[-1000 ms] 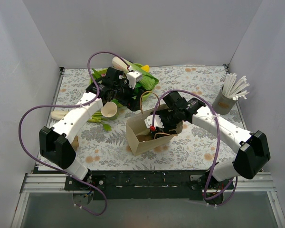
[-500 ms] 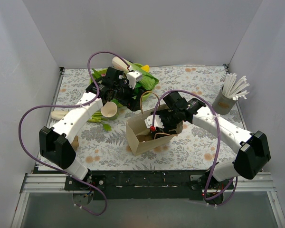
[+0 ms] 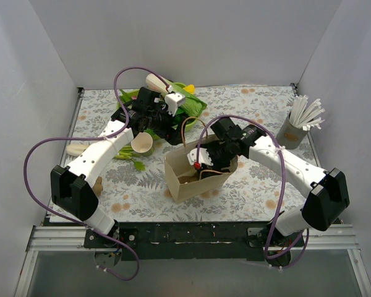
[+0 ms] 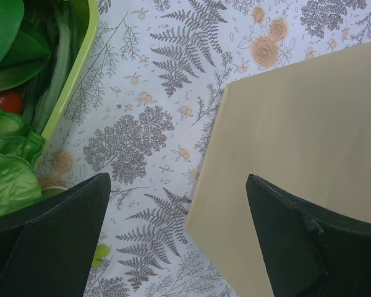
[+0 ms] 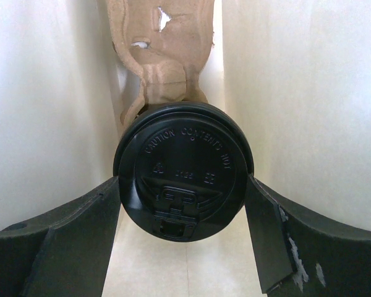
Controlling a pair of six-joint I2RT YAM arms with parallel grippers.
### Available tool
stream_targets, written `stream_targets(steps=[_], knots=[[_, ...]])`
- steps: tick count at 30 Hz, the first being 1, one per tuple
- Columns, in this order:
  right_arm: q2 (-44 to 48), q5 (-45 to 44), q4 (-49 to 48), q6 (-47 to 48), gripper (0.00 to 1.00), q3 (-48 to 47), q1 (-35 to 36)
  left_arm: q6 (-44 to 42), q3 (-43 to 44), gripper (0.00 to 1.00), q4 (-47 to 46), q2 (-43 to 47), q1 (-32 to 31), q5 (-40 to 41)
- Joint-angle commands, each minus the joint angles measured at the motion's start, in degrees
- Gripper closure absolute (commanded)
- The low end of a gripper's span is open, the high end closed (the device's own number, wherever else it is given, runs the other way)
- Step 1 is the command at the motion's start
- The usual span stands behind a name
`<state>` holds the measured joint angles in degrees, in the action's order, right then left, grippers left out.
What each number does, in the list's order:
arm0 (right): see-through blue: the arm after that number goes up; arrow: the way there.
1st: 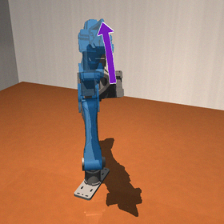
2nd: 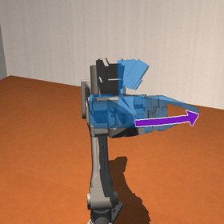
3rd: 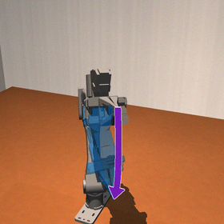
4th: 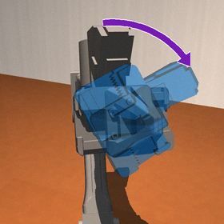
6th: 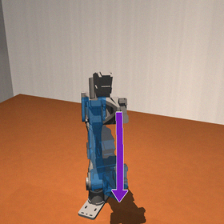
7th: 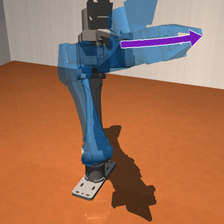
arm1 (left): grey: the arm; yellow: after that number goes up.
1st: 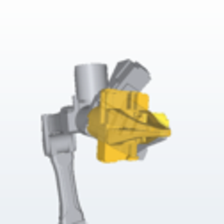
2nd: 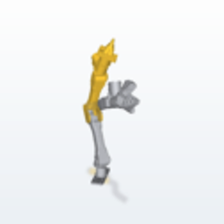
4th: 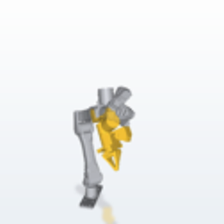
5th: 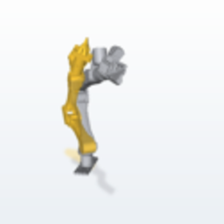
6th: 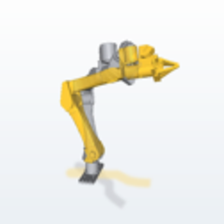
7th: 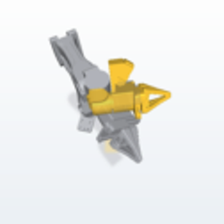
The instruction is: Pack the takeout coffee
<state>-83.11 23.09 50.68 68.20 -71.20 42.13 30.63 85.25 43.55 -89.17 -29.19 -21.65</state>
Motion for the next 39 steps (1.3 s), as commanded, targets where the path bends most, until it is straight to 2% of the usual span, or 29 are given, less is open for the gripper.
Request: stream_targets(steps=[1,3,6,9,11,19,24,33,39], knots=[[-0.74,-0.50,5.31,-2.11,0.41,-2.45,0.15,-1.01,1.06,0.07,0.31,3.12,0.27,-1.38],[-0.65,-0.59,5.22,-2.55,0.33,-3.07,0.15,-1.01,1.41,0.07,0.39,2.77,0.27,-1.55],[-0.65,-0.77,5.57,-3.60,0.30,-4.47,0.15,-1.01,1.85,0.07,0.48,2.51,0.27,-1.82],[-0.39,-0.77,6.98,-3.78,0.14,-5.97,0.15,-1.28,1.67,0.07,0.57,2.59,0.27,-1.73],[-0.12,-1.03,7.85,-3.78,0.08,-6.67,0.15,-1.28,1.23,0.07,0.48,2.77,0.27,-1.82],[0.58,-1.56,9.00,-3.78,0.03,-8.60,0.15,-1.28,1.05,0.07,0.22,2.68,0.27,-2.35],[0.49,-1.56,11.28,-4.57,0.02,-13.78,0.15,-1.54,1.23,0.07,0.48,2.59,0.27,-2.34],[2.34,-2.79,13.22,-5.80,0.02,-17.12,0.15,-1.28,1.93,0.07,0.13,1.80,0.36,-2.87],[2.34,-5.07,16.20,-9.40,0.02,-26.87,0.15,-1.36,2.90,0.07,0.66,1.80,0.27,-1.91]])
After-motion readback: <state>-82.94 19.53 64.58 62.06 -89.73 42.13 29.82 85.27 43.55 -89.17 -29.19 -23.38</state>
